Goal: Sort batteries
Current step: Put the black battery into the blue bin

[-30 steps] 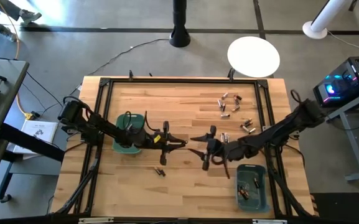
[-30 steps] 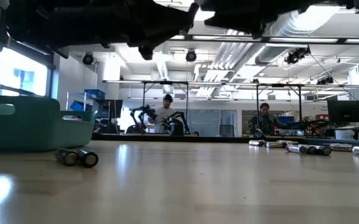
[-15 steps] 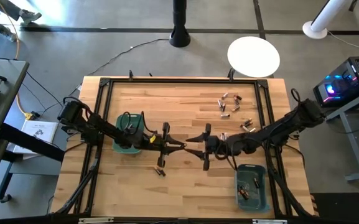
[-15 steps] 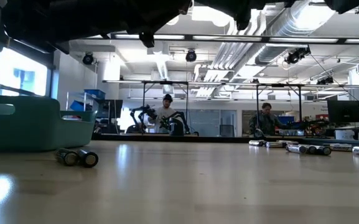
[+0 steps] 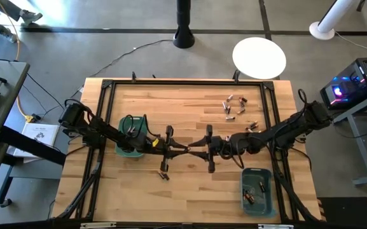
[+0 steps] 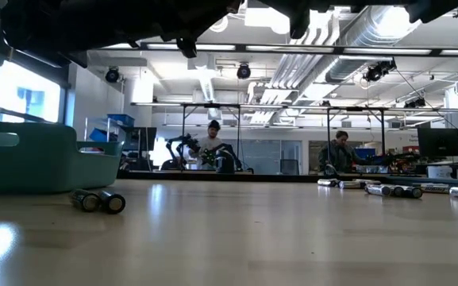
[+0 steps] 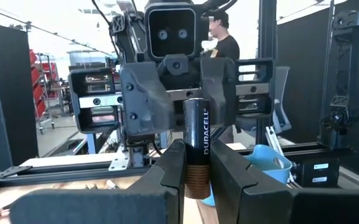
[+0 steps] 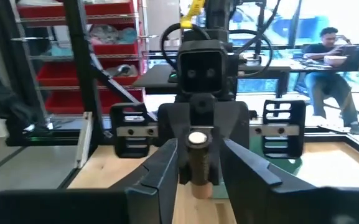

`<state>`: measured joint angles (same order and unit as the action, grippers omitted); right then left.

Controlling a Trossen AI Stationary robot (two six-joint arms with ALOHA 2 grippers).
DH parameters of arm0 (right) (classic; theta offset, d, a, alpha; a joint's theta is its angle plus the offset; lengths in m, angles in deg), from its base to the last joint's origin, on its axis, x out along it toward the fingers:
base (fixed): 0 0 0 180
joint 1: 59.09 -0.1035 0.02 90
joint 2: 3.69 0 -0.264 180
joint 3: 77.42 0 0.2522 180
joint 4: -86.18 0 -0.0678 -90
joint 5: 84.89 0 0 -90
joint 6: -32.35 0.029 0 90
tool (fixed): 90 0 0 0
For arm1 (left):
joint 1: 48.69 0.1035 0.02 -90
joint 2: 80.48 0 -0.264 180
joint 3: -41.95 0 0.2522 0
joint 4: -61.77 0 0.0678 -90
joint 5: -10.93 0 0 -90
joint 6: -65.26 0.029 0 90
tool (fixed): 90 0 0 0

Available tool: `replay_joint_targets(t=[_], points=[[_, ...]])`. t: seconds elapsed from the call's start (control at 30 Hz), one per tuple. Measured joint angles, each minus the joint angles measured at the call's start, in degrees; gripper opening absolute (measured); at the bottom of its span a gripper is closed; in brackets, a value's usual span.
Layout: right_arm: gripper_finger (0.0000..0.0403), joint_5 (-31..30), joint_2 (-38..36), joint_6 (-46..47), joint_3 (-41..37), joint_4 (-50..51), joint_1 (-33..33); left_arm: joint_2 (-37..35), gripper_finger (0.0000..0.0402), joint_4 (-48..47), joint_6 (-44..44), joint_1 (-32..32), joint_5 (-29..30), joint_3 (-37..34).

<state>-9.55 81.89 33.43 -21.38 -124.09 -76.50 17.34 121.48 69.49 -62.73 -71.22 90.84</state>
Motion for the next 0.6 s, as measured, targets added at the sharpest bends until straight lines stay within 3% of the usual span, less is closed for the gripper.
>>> replay_joint_targets(t=[0.27,0.6], points=[[0.0093,4.25,0.00,-0.88,0.00,0.12,1.41,0.00,0.0038,0.16,-0.52,0.12,0.19,0.00],[0.0072,4.29,0.00,-6.17,0.02,-1.38,1.39,0.00,0.0038,-0.36,0.39,0.15,0.24,1.82]])
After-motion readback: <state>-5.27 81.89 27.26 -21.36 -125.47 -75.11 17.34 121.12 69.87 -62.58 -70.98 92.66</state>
